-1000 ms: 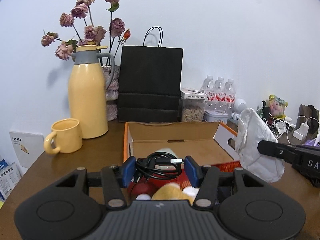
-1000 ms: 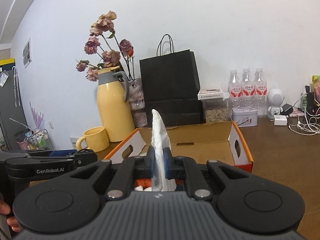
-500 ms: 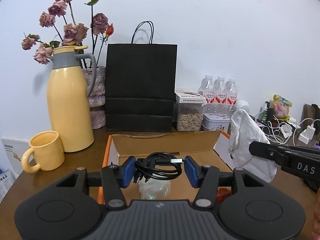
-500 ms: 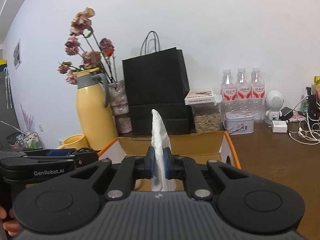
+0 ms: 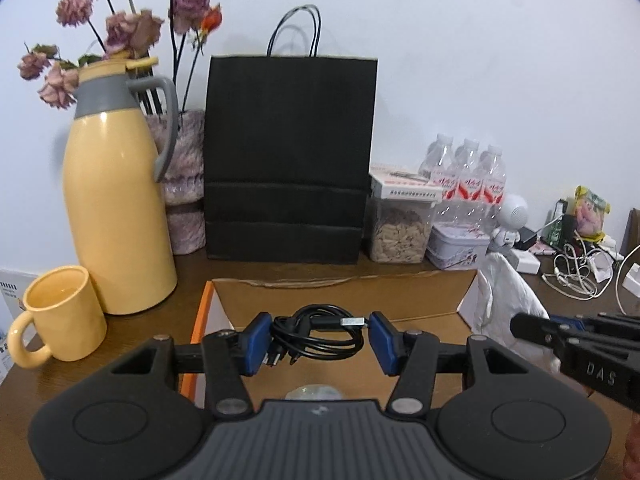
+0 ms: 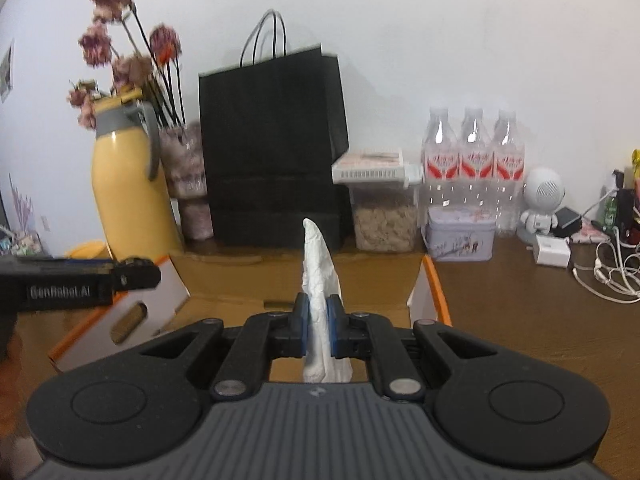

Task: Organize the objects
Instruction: 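Lower the cable and tissue pack into the box and open both tools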

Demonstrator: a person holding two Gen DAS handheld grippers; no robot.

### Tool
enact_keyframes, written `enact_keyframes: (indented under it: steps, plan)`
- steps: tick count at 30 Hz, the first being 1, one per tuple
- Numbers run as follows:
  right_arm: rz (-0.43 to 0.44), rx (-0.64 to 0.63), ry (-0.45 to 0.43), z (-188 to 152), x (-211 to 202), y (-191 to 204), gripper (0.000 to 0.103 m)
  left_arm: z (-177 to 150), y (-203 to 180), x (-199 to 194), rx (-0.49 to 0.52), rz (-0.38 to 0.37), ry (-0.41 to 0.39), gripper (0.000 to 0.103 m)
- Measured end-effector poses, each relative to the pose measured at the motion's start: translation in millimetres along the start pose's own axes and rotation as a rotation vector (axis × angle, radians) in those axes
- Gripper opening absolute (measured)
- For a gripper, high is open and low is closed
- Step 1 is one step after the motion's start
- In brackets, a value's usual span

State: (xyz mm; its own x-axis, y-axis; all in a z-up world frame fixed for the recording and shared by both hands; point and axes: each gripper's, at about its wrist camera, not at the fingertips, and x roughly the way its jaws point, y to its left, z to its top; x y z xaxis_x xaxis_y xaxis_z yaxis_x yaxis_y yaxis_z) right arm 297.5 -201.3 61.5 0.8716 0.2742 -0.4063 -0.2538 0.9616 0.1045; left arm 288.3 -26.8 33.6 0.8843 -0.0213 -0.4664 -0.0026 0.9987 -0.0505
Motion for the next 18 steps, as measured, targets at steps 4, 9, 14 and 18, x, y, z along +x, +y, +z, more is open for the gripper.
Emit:
enact_keyframes:
  steps: [4, 9, 14, 18]
  plan:
    - [0.001, -0.01, 0.035, -5.1, 8.3, -0.5, 0.012, -4.7, 1.4, 9.6, 0.009, -0.004, 0.011, 0.053]
    - [-0.008, -0.06, 0.06, -9.3, 8.8, 8.1, 0.095, -10.1, 1.5, 15.6, 0.015, -0.005, 0.052, 0.102]
    - [-0.008, -0.08, 0.041, -9.3, 3.7, 13.4, 0.103, -9.6, 4.5, 14.8, -0.01, 0.016, 0.052, 0.103]
    - [-0.015, -0.078, 0.041, -8.3, 4.0, 13.0, 0.103, -9.0, 4.0, 12.4, -0.01, 0.019, 0.046, 0.103]
